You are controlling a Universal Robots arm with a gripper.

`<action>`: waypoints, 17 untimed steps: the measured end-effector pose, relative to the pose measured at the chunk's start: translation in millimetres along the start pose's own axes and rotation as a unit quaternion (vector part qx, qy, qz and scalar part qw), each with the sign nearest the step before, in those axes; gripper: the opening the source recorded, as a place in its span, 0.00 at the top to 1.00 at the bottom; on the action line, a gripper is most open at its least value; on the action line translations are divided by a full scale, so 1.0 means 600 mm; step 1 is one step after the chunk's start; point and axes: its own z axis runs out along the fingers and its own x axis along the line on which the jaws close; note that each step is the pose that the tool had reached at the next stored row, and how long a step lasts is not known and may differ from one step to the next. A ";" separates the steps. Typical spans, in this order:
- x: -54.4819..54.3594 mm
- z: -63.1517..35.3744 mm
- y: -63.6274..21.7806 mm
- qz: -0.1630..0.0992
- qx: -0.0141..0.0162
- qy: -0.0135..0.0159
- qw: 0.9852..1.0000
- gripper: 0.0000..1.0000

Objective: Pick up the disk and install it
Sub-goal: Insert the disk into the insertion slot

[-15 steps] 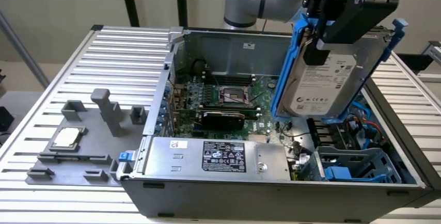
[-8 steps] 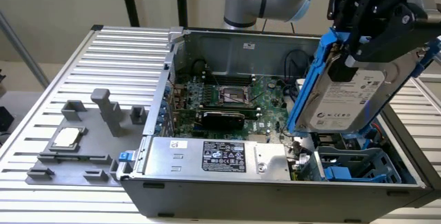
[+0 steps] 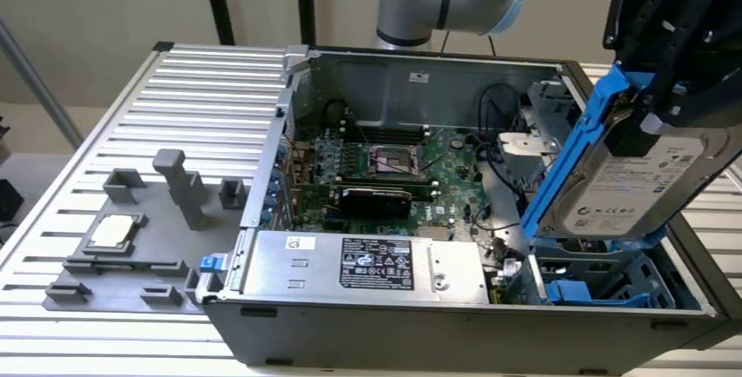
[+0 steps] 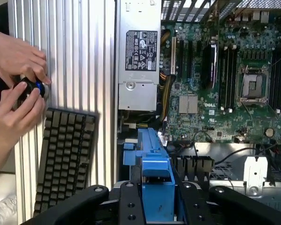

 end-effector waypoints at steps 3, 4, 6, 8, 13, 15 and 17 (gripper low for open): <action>0.001 0.002 -0.023 0.000 0.000 0.000 1.000 1.00; 0.001 0.003 -0.030 0.000 0.000 0.000 1.000 1.00; 0.001 0.005 -0.042 0.000 0.000 0.000 1.000 1.00; 0.001 0.005 -0.044 0.000 0.000 0.000 1.000 1.00; 0.001 0.005 -0.045 0.000 0.000 0.000 1.000 1.00; 0.001 0.005 -0.045 0.000 0.000 0.000 1.000 1.00; 0.001 0.005 -0.045 0.000 0.000 0.000 1.000 1.00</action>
